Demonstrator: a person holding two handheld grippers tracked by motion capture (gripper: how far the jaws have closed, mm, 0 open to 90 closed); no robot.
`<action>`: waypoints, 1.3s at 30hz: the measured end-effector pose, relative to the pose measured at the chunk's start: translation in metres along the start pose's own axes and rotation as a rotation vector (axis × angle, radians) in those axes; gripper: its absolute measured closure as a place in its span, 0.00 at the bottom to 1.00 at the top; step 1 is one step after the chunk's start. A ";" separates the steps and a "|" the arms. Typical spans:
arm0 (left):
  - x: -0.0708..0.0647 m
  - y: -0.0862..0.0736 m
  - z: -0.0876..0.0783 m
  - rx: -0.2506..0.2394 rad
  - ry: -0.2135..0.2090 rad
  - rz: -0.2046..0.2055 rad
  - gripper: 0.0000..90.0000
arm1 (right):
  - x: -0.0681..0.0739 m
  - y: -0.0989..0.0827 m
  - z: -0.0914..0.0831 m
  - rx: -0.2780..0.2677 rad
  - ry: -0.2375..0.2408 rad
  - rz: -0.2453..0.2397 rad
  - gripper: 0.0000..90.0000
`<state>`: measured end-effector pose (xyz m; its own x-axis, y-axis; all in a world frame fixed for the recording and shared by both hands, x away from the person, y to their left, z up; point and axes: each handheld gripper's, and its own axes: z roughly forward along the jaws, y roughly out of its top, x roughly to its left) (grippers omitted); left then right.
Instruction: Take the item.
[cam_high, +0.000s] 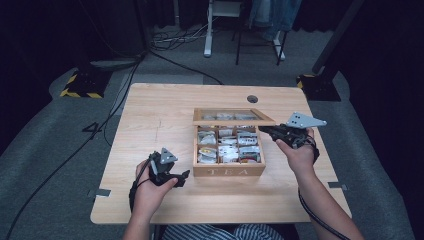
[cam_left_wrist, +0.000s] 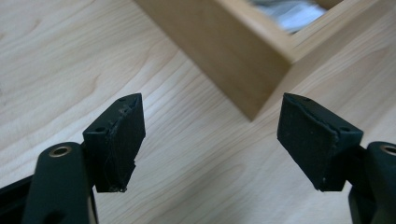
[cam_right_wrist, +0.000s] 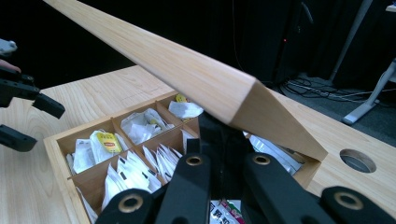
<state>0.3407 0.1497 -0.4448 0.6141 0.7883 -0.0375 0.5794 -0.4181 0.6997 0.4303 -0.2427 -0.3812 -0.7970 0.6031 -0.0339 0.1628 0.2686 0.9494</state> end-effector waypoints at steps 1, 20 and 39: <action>-0.003 0.003 -0.001 -0.005 -0.001 0.005 0.27 | -0.001 0.001 0.000 -0.003 0.002 0.002 1.00; -0.037 0.058 -0.017 -0.064 -0.060 0.109 0.27 | -0.006 0.003 0.003 -0.018 0.028 0.019 1.00; -0.073 0.099 0.019 -0.066 -0.165 0.179 0.28 | -0.008 0.003 0.003 -0.020 0.041 0.023 1.00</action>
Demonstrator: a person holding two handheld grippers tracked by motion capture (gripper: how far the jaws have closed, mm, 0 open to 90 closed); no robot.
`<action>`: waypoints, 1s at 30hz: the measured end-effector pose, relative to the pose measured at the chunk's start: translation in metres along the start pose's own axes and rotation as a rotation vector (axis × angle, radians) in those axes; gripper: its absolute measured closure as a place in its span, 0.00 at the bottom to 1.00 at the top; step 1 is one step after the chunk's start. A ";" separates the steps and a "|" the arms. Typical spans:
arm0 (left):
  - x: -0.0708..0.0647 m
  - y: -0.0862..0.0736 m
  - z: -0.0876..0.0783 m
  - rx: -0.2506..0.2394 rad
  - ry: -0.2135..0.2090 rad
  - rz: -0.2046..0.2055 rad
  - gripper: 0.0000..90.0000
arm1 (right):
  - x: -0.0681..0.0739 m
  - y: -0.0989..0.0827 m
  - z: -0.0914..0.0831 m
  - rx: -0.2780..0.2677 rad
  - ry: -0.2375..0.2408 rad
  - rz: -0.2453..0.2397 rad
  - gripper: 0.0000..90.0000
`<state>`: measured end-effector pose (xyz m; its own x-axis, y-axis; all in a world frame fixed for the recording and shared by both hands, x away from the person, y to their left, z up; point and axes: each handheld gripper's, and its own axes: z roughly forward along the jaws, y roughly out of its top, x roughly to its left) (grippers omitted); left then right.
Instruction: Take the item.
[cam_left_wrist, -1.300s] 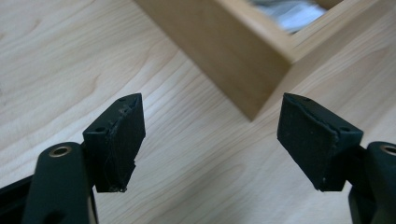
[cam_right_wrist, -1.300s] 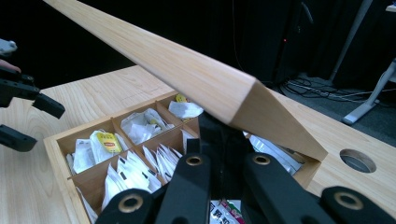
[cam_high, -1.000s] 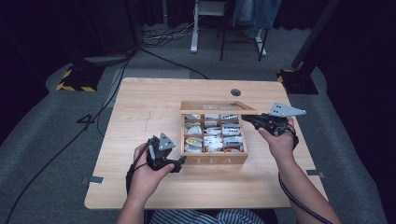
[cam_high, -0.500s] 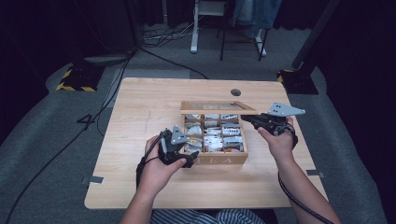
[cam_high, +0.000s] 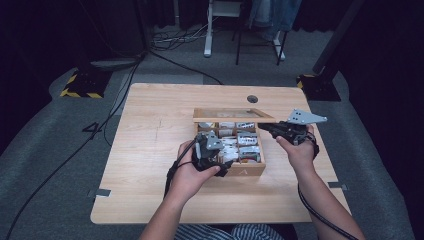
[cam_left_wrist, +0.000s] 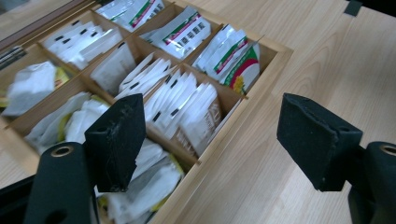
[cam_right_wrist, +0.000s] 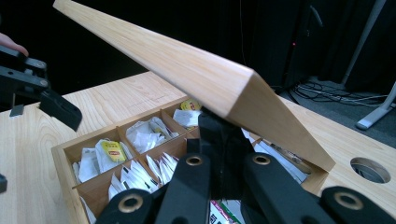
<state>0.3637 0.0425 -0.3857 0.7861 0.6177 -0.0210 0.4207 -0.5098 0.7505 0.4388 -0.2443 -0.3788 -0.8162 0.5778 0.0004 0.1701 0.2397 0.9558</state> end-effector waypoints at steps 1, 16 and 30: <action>0.000 0.000 0.000 0.000 0.000 0.000 0.28 | 0.000 0.000 0.000 0.000 0.000 0.000 1.00; -0.014 0.024 0.044 0.021 -0.067 0.018 0.30 | -0.001 0.000 0.000 0.001 0.007 -0.003 1.00; -0.011 0.033 0.084 0.054 -0.166 0.001 0.62 | -0.001 0.000 0.000 0.003 0.013 -0.002 1.00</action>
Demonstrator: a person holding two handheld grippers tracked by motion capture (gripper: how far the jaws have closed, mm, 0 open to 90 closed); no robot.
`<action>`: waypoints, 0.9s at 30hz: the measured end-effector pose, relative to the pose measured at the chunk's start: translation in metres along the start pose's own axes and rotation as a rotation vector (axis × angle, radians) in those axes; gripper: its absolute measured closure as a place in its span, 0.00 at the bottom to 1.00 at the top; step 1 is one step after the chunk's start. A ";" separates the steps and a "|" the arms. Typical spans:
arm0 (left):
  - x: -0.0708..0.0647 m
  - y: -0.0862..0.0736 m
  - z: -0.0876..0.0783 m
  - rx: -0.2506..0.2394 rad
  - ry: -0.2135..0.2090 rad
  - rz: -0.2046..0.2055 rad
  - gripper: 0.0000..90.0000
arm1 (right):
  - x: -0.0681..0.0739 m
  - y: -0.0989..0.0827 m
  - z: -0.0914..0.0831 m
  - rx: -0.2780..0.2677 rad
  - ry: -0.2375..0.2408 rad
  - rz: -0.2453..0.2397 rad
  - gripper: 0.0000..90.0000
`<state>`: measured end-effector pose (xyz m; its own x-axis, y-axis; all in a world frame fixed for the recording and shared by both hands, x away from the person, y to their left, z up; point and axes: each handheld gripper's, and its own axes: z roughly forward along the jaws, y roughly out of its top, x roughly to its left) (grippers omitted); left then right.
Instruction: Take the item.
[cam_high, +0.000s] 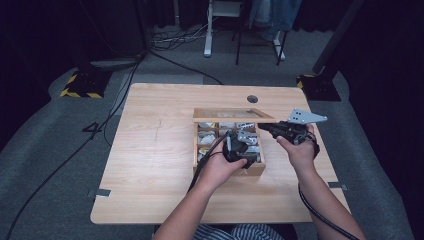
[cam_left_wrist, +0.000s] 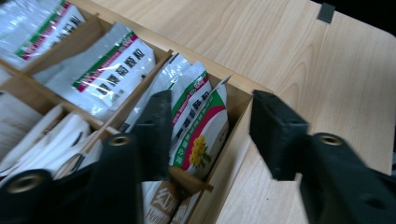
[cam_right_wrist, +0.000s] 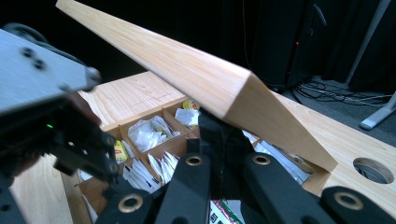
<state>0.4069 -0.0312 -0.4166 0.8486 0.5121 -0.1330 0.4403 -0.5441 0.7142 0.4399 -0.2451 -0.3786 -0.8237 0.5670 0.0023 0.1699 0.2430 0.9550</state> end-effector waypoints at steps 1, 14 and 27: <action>0.000 0.000 0.000 0.000 0.000 0.000 0.63 | 0.000 0.000 0.000 0.000 0.000 0.001 1.00; 0.016 -0.005 0.023 0.037 -0.076 -0.071 0.82 | 0.000 0.000 0.000 0.002 0.004 0.002 1.00; 0.017 -0.007 0.023 0.032 -0.098 -0.089 1.00 | 0.000 0.000 0.000 0.002 0.004 0.002 1.00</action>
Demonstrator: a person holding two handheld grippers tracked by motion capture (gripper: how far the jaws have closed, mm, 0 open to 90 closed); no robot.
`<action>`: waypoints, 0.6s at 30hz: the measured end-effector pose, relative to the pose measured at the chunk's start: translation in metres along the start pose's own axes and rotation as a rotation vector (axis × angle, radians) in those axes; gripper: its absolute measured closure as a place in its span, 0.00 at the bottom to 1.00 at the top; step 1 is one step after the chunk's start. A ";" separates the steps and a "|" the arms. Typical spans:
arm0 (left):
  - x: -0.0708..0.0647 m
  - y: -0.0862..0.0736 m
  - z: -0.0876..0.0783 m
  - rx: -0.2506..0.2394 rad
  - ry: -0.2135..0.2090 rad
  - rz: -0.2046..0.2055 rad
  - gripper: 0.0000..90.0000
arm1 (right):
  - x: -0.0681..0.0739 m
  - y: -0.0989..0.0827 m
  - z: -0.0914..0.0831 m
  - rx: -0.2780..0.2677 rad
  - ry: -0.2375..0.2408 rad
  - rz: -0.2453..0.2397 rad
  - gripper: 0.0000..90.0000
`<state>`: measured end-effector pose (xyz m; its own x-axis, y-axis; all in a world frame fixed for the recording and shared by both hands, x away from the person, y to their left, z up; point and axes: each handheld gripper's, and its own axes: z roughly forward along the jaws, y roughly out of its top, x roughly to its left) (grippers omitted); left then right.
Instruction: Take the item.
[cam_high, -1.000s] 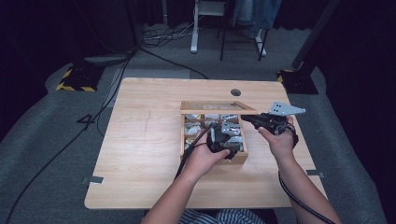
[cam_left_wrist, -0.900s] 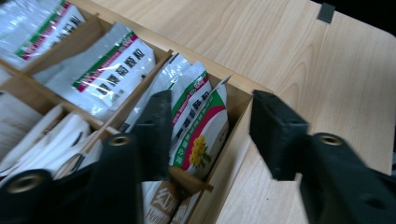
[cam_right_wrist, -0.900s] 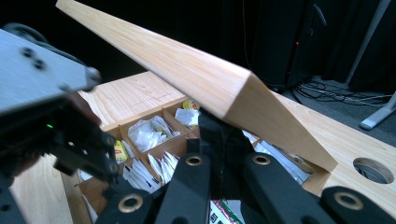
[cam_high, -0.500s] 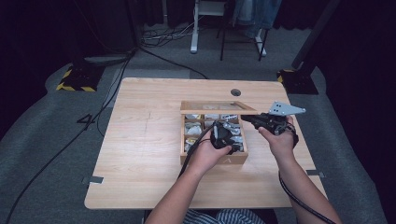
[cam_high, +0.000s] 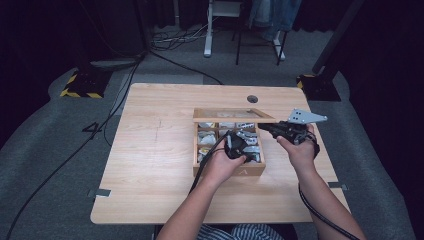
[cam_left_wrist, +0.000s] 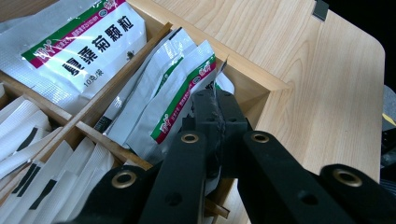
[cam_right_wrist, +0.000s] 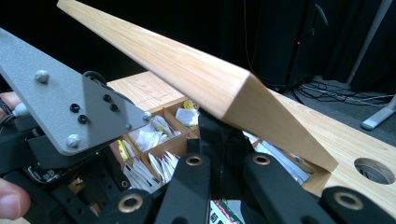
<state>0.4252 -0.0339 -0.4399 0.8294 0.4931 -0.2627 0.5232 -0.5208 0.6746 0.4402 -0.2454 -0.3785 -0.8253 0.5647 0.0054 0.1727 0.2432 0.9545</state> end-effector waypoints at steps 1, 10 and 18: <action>0.000 0.000 0.000 -0.001 -0.001 0.000 1.00 | 0.000 0.000 0.000 0.000 0.000 0.000 1.00; -0.006 0.003 -0.009 -0.060 0.016 0.048 1.00 | 0.000 0.000 0.000 0.000 0.002 -0.001 1.00; -0.017 0.010 -0.029 -0.122 0.030 0.087 1.00 | 0.000 0.000 0.000 -0.001 0.003 0.000 1.00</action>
<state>0.4110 -0.0273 -0.4091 0.8632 0.4715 -0.1803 0.4209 -0.4750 0.7728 0.4405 -0.2457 -0.3786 -0.8268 0.5625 0.0064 0.1724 0.2425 0.9547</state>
